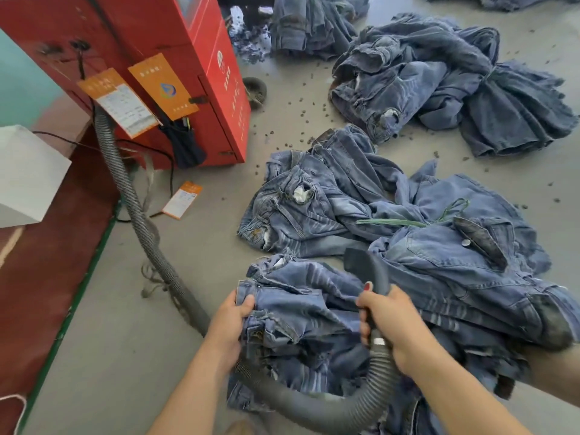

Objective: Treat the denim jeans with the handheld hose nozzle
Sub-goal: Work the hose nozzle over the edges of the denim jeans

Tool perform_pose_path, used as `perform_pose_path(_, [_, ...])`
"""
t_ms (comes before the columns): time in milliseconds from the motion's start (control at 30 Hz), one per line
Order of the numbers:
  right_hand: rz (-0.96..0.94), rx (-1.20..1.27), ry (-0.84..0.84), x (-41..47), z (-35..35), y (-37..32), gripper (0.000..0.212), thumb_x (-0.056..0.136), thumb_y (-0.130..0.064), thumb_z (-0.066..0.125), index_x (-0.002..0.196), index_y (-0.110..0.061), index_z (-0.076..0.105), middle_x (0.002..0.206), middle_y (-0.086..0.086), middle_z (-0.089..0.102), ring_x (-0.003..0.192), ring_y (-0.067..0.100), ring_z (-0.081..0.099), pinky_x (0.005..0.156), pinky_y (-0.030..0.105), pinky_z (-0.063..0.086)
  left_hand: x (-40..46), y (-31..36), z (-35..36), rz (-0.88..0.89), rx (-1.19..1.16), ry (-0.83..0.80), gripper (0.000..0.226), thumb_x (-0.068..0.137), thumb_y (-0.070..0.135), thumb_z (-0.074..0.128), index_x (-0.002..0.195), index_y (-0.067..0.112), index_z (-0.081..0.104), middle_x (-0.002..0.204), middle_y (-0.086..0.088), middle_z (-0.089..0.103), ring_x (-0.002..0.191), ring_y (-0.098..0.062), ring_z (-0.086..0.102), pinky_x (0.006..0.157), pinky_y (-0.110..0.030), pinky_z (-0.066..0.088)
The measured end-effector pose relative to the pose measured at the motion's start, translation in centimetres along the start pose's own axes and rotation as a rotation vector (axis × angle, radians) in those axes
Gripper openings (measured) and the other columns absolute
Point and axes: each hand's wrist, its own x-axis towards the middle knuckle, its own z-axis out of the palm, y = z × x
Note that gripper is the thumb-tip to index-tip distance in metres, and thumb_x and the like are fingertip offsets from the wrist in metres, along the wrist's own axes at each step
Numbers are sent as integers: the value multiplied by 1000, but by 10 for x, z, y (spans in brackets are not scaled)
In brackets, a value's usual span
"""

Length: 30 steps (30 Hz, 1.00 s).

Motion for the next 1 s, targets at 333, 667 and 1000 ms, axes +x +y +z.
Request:
perform_pose_path(333, [135, -268, -175, 7, 38, 17, 11, 91, 2, 56, 92, -7, 48, 60, 12, 51, 40, 21, 44, 44, 28, 40, -7, 7, -8, 87, 120, 23, 19, 88, 19, 79, 106, 19, 74, 104, -8, 80, 94, -23, 77, 67, -28, 60])
perform_pose_path(667, [106, -350, -242, -19, 33, 25, 17, 86, -6, 58, 98, -10, 47, 61, 11, 53, 44, 24, 45, 43, 30, 41, -2, 11, -13, 69, 118, 130, 17, 88, 10, 76, 83, 27, 77, 95, -12, 79, 91, -38, 74, 88, -55, 59])
perform_pose_path(1000, [-136, -52, -113, -20, -12, -37, 15, 91, -4, 60, 96, -11, 49, 61, 9, 53, 43, 21, 46, 44, 32, 45, -17, 14, -5, 8, 42, 189, 10, 88, 6, 67, 85, 14, 63, 83, -16, 67, 68, -28, 65, 60, -37, 56])
